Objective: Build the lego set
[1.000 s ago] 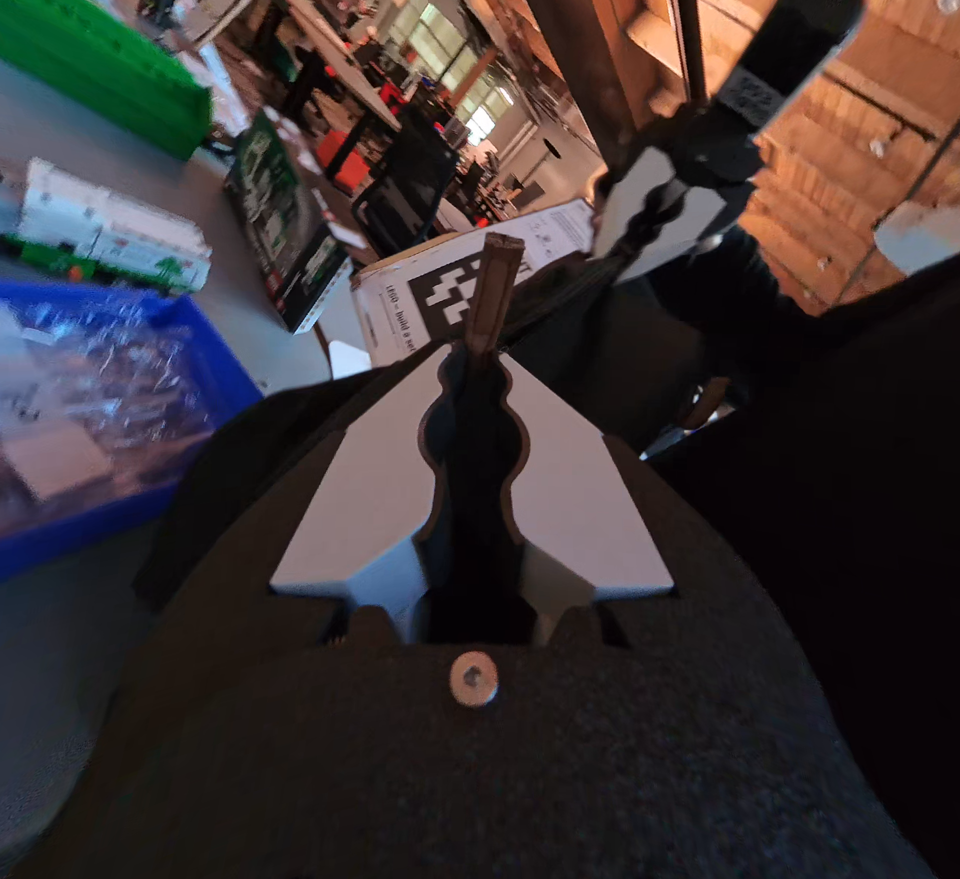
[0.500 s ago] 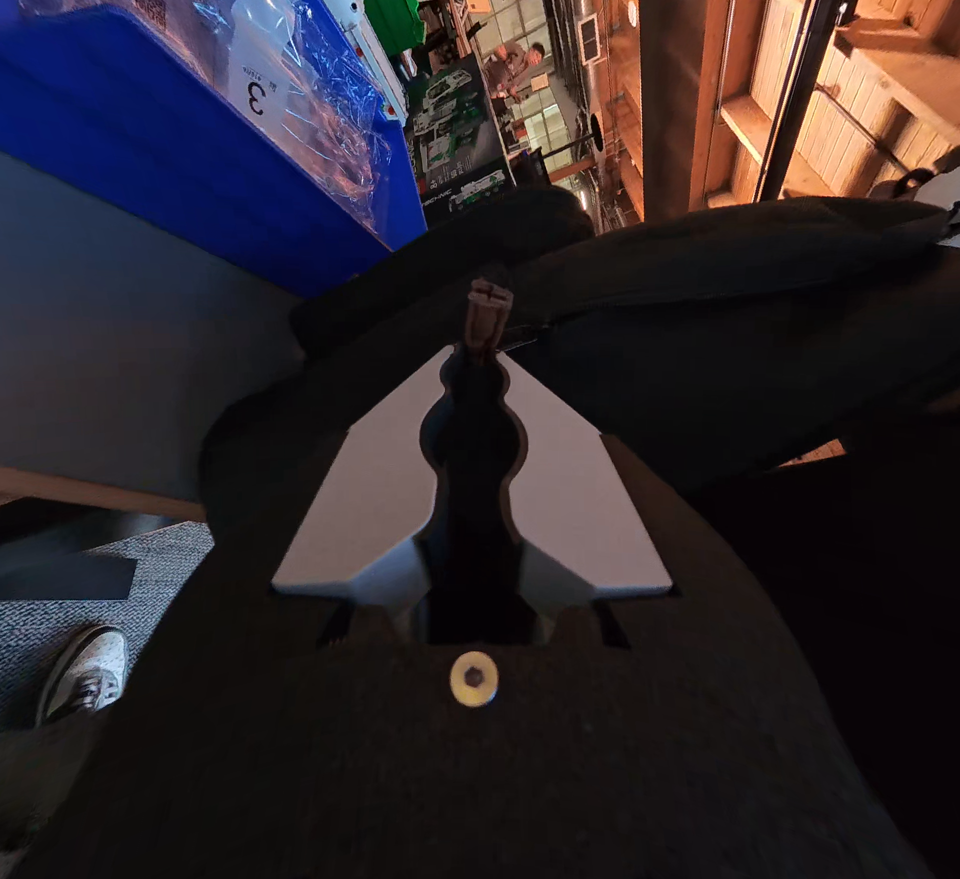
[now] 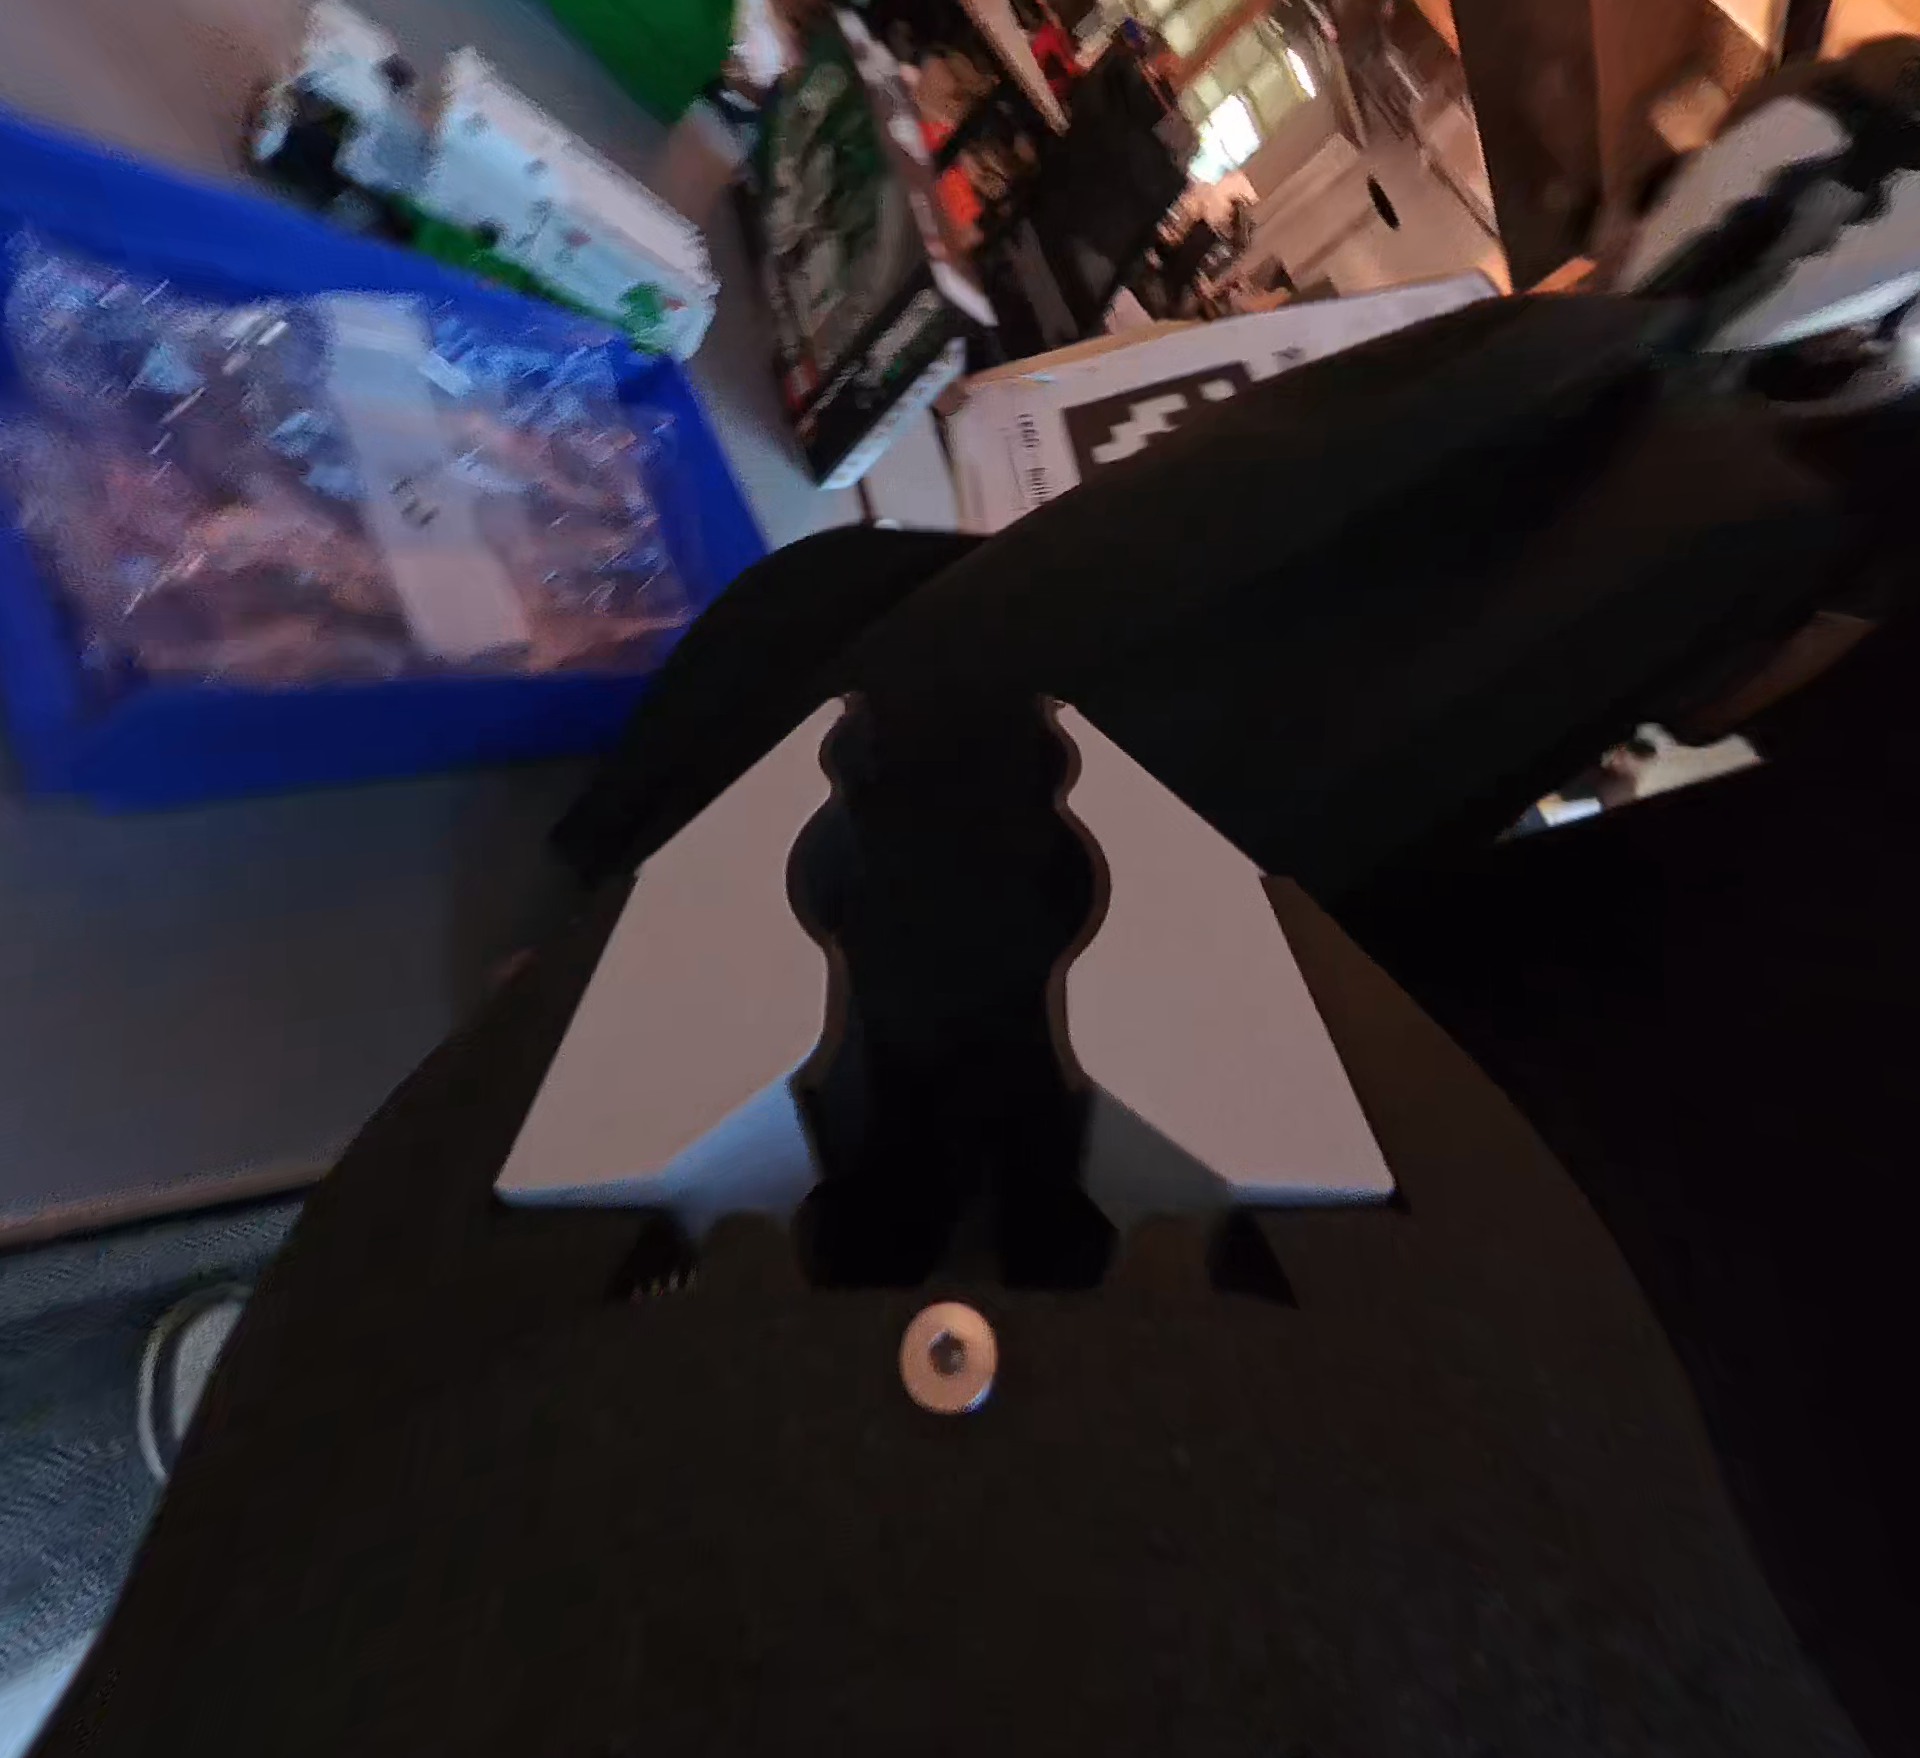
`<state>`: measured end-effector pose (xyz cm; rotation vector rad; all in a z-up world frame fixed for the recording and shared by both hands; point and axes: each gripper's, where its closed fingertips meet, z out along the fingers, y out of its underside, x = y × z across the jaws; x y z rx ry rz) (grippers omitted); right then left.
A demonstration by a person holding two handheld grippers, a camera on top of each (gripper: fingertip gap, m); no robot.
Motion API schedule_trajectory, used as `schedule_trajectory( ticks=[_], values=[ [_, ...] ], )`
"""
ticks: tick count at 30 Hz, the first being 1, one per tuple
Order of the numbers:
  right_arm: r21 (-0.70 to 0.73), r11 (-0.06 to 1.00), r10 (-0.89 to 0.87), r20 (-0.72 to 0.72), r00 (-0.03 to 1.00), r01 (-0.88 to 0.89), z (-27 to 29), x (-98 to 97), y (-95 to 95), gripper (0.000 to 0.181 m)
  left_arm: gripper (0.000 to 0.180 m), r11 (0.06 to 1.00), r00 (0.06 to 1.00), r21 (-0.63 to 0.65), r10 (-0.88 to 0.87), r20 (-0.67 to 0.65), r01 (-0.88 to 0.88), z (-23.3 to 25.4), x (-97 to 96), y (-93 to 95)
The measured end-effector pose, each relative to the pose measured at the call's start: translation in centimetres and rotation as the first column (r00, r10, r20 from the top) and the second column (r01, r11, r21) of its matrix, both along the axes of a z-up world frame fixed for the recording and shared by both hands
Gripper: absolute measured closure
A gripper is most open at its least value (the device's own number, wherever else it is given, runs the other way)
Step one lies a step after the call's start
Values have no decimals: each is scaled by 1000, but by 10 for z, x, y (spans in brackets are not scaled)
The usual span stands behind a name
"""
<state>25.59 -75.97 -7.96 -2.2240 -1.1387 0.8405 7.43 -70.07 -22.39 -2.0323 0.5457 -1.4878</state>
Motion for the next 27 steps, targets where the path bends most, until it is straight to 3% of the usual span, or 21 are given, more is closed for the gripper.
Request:
schedule_trajectory(
  ticks=[4,6,9,14,16,20,25,27],
  values=[
    [54,991,-116,-72,991,120,9,24,1,155,140,953,961,142,-276,31,269,81,66,-14],
    [61,986,-150,-87,985,156,7,32,-3,154,136,888,911,230,-412,18,397,117,101,-21],
    [9,976,-215,-146,966,219,8,32,-6,154,143,761,795,298,-606,7,577,155,144,-36],
    [-110,968,-240,-170,956,224,0,31,-18,149,164,462,518,253,-820,-244,850,136,173,-74],
    [-171,961,-249,-196,949,216,0,28,-22,143,177,412,480,260,-819,-315,873,132,177,-79],
    [-355,919,-287,-297,911,174,5,21,-29,131,179,337,530,428,-685,-500,839,135,176,-74],
    [-504,860,-290,-370,882,72,15,14,-28,135,179,182,570,563,-496,-655,806,138,172,-77],
    [-596,803,-269,-360,894,1,10,10,-28,148,179,150,575,579,-459,-677,801,139,170,-79]
  ],
)
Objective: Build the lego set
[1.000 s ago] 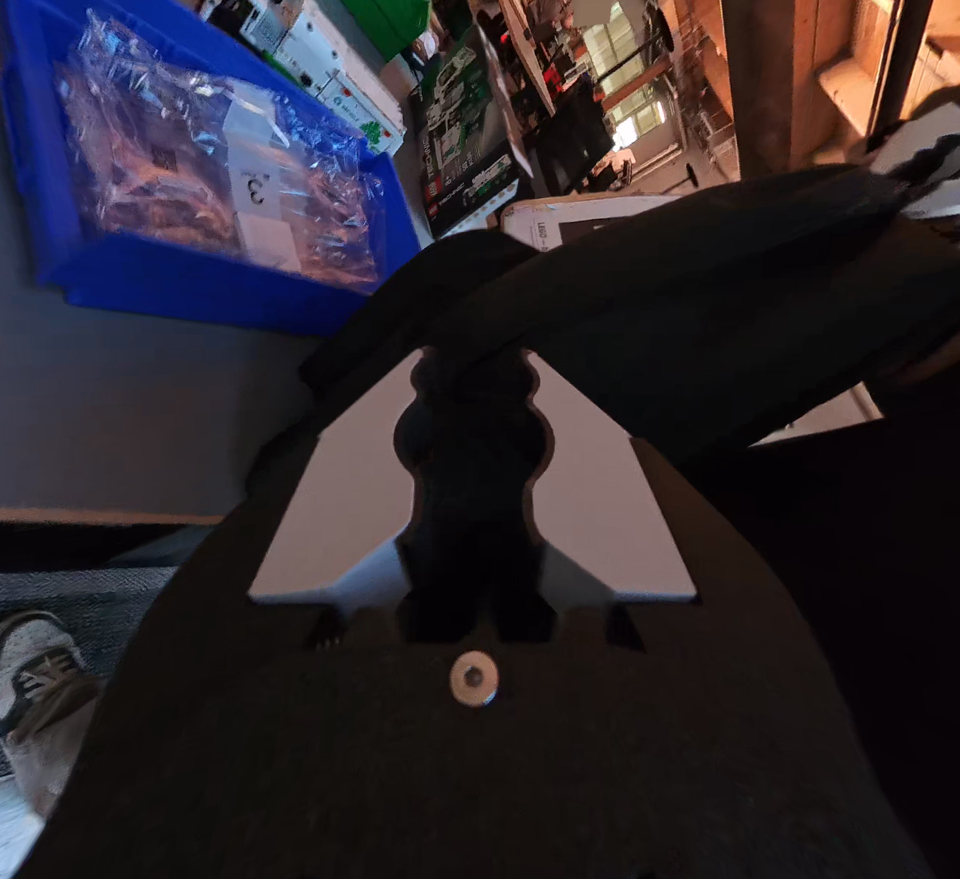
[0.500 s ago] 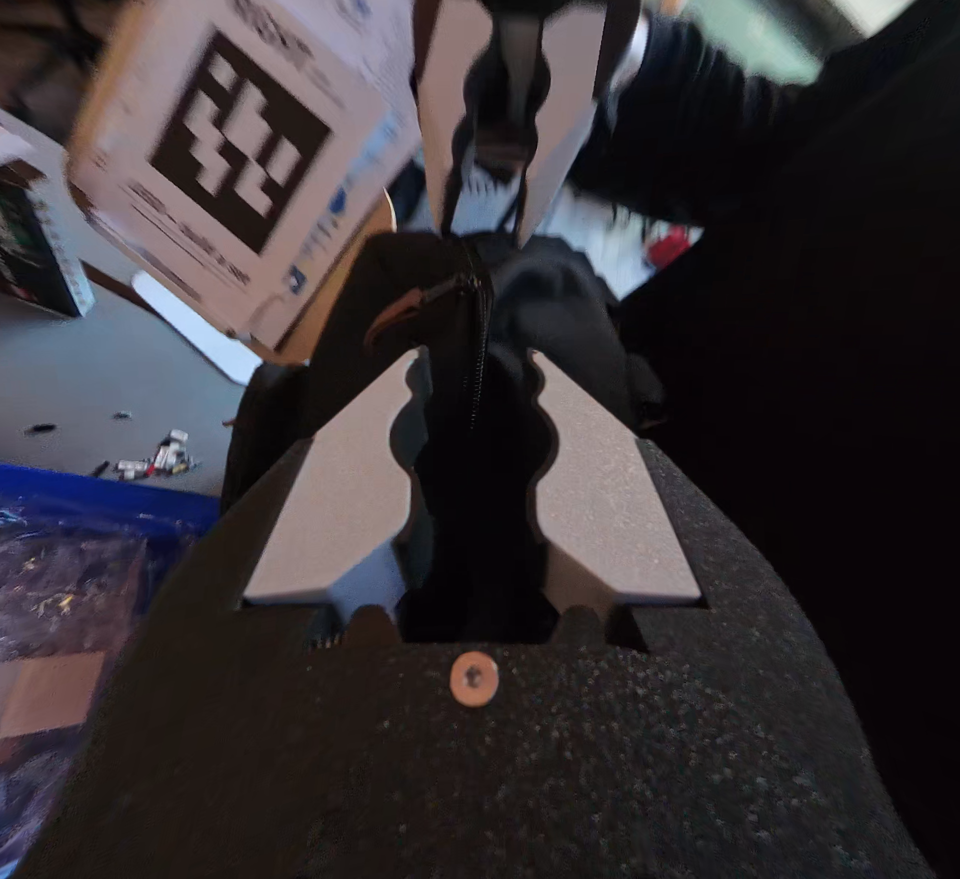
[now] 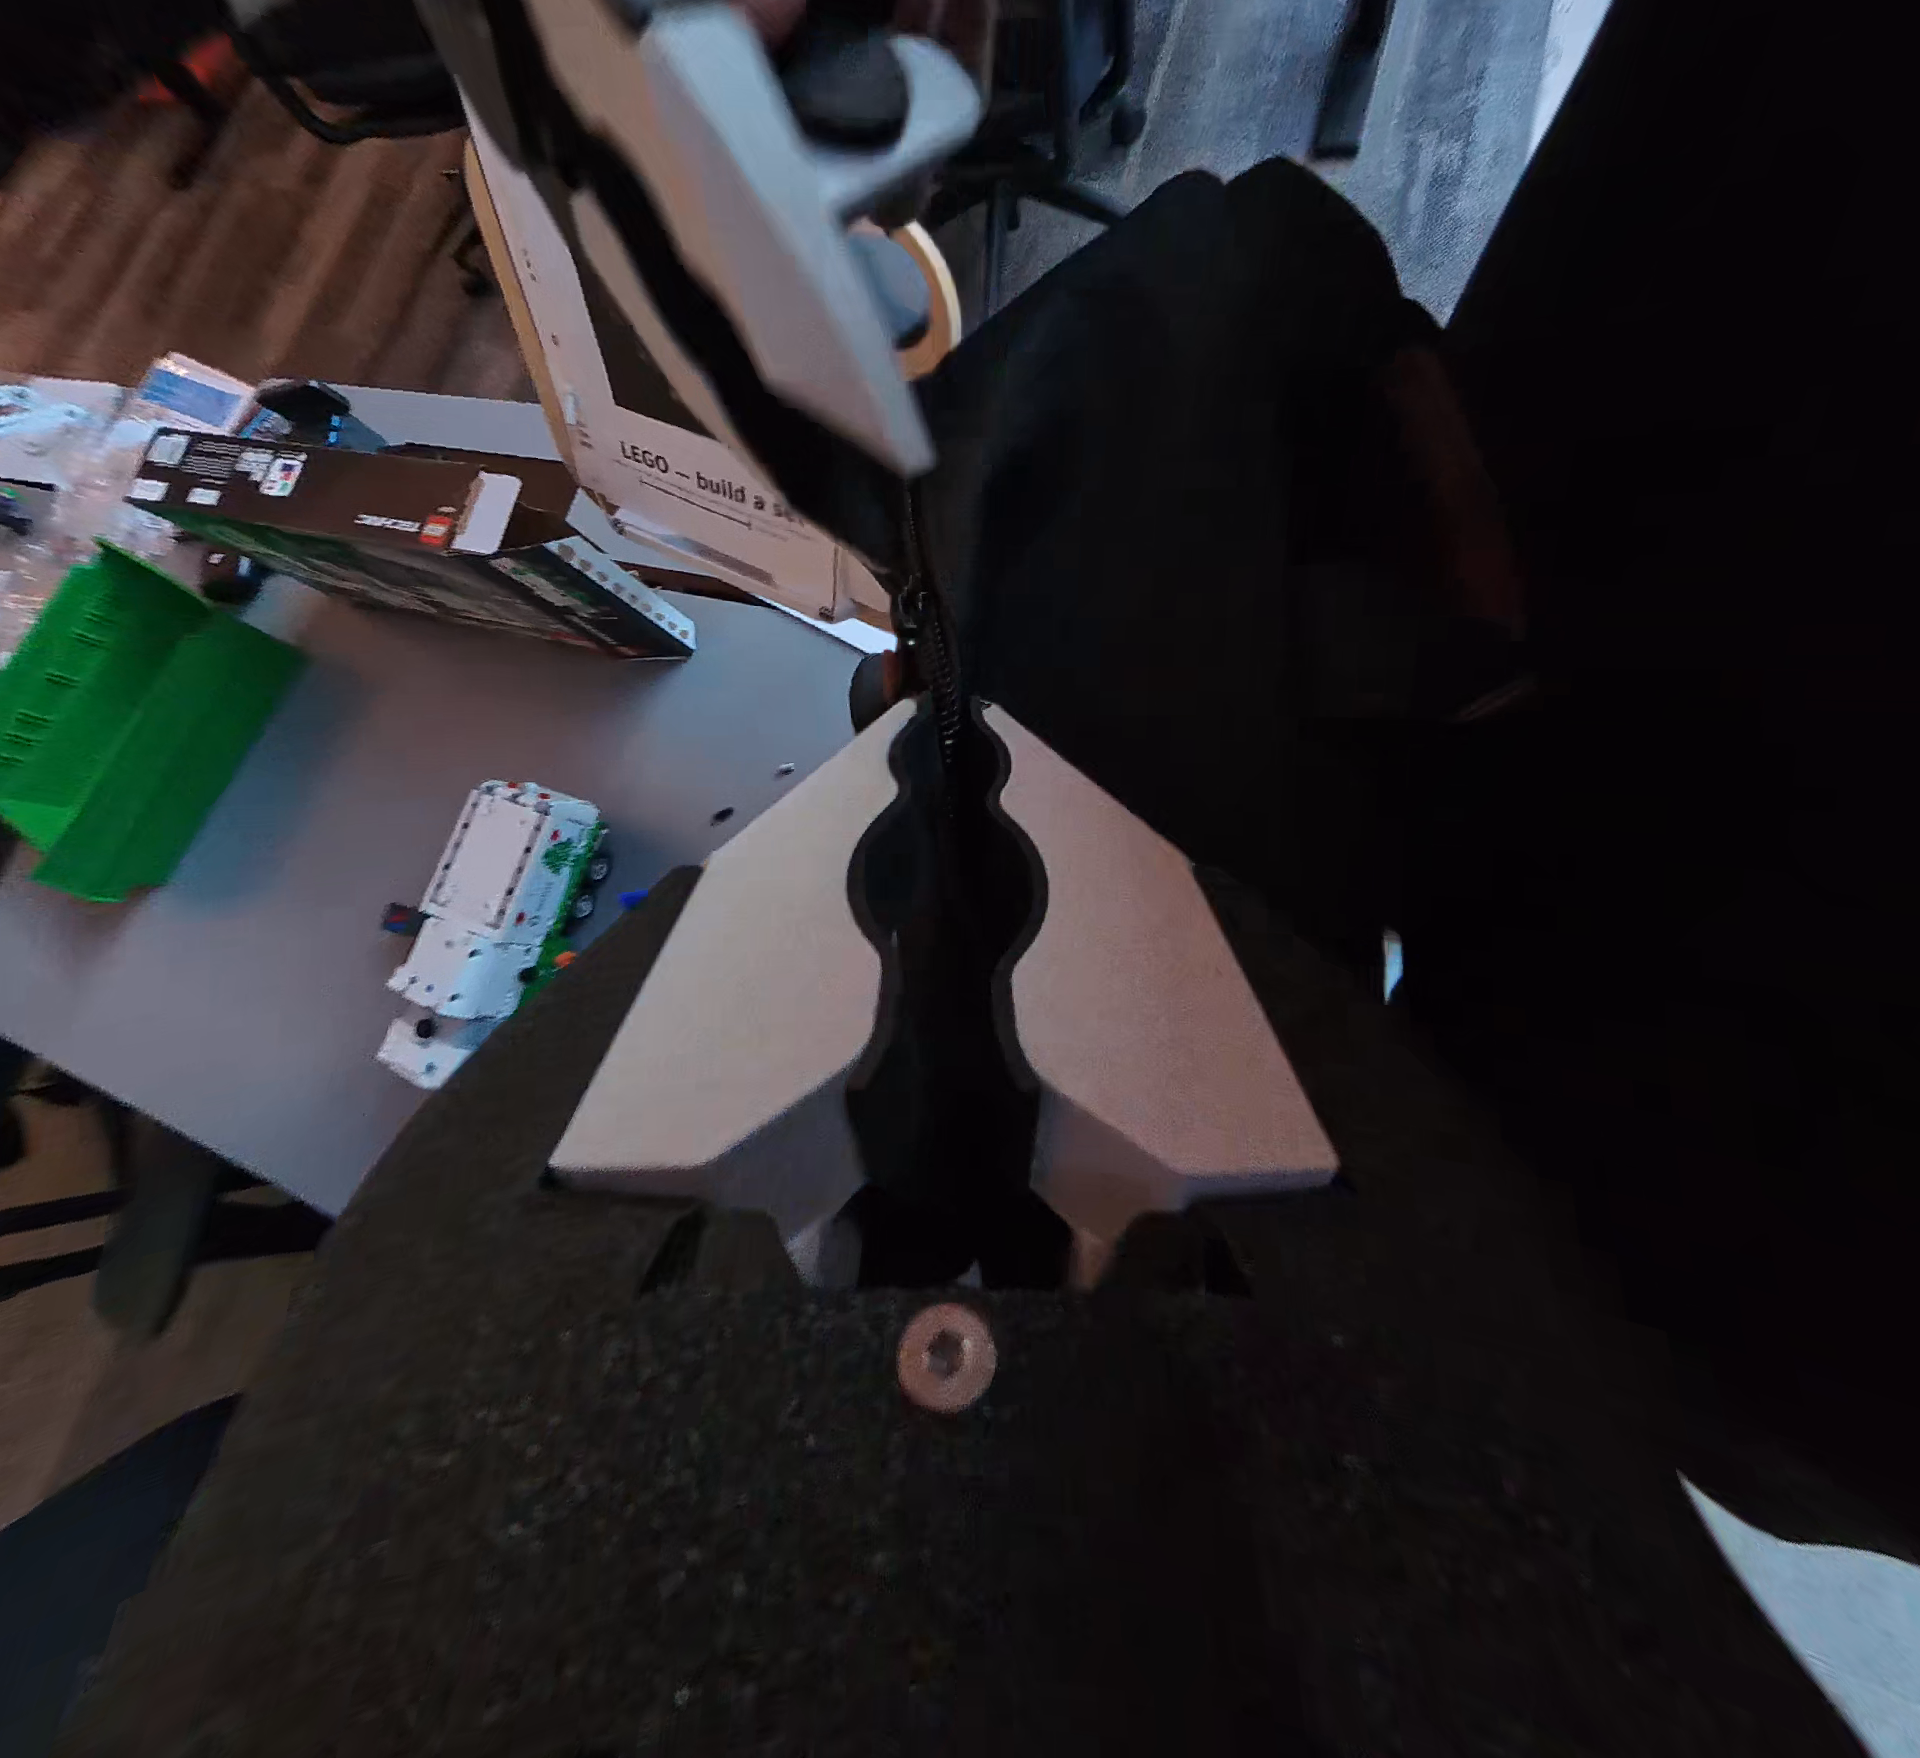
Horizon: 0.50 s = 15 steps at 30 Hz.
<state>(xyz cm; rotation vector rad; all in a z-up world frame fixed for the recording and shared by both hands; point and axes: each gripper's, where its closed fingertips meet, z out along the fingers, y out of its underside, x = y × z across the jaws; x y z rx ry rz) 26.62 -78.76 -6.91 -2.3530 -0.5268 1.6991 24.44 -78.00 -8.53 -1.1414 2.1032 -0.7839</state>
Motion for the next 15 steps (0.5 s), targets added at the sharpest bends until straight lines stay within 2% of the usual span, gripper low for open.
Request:
schedule_trajectory(
  ticks=[1,3,5,6,7,11,13,15],
  values=[
    [-63,998,27,-2,1000,-27,-3,0,2,158,179,1000,1000,23,4,2,-4,0,-1,0],
    [-172,979,100,-49,994,-108,-3,0,4,159,180,999,1000,52,11,6,-11,0,-2,0],
    [-223,957,178,-61,982,-187,-6,-2,2,163,180,998,1000,64,14,6,-15,-1,-2,-1],
    [-243,953,182,-19,983,-181,-14,-1,7,147,180,998,1000,67,17,11,-18,-1,-2,-1],
    [-264,946,203,35,979,-187,-23,1,9,143,180,997,1000,69,21,16,-22,-1,-3,-2],
    [-367,890,298,19,954,-270,-27,-1,4,132,180,996,999,81,41,28,-43,-1,-2,0],
    [-411,855,319,-60,946,-315,-23,-12,1,129,180,995,998,82,45,35,-48,0,-2,0],
    [-447,833,314,-106,943,-327,-24,-19,4,138,180,995,998,82,53,39,-56,0,-3,1]
  ],
)
